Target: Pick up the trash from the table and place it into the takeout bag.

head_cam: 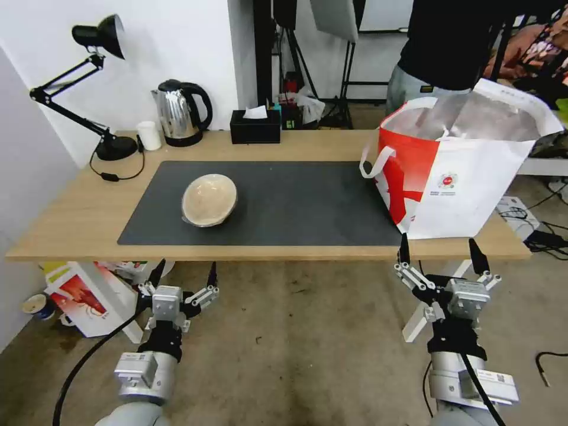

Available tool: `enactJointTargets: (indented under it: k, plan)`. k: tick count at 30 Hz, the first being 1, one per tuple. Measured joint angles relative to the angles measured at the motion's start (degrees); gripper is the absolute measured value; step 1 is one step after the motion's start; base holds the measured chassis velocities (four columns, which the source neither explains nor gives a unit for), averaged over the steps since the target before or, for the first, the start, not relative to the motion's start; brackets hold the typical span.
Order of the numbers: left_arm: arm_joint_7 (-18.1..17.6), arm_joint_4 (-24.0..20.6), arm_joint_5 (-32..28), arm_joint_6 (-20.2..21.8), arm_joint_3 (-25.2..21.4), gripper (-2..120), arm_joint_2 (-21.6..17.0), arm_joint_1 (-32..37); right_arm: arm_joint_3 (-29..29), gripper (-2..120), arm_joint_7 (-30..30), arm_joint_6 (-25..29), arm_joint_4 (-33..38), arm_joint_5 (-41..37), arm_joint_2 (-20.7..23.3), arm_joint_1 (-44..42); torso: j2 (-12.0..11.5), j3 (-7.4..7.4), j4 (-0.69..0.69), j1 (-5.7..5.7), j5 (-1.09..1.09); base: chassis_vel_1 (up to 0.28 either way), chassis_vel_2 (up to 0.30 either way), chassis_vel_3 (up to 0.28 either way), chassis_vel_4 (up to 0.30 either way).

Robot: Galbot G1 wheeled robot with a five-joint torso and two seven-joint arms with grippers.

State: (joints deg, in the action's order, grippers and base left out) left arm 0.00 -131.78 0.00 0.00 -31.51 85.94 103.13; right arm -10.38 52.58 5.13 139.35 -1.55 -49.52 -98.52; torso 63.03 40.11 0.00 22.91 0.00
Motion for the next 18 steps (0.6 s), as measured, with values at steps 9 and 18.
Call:
enactJointTargets:
  k: [9, 18]
  plan:
    - [0.0, 0.0, 0.0, 0.0, 0.0, 100, 0.0, 0.0, 0.26, 100, 0.14, 0.47, 0.62, 1.47, 0.15, -2.56, 0.0, 0.0, 0.0, 0.0, 0.0, 0.0, 0.0, 0.0, 0.0]
    - [0.0, 0.0, 0.0, 0.0, 0.0, 100, 0.0, 0.0, 0.65, 100, -1.56, 1.18, 0.0, 1.74, 1.25, -3.45, 0.0, 0.0, 0.0, 0.0, 0.0, 0.0, 0.0, 0.0, 0.0]
